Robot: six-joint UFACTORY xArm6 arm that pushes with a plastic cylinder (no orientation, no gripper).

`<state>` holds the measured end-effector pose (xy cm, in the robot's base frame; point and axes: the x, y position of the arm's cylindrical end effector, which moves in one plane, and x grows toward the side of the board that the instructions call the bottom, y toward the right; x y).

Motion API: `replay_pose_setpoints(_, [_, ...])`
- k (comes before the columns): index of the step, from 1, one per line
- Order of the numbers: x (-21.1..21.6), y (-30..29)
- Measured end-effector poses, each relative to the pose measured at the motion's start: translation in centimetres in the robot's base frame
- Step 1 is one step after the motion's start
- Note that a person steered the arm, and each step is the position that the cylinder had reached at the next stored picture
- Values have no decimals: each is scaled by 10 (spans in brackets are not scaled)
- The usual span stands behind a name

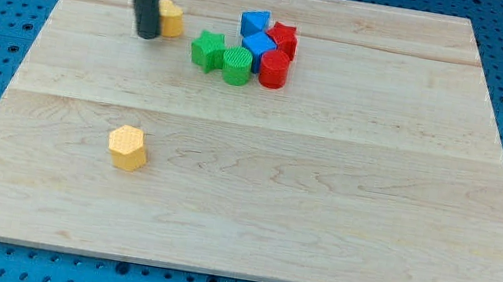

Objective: Slide the yellow heart to the group of blocks

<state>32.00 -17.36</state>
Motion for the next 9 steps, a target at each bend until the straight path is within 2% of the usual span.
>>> replay_pose_setpoints(1, [-17, -15])
replay_pose_setpoints(2, [-42, 2])
replay_pose_setpoints(4, [-49, 60])
replay_pose_setpoints(5, [-49, 71])
replay_pose_setpoints(7, [-54, 33])
replay_pose_setpoints(9, [-40, 39])
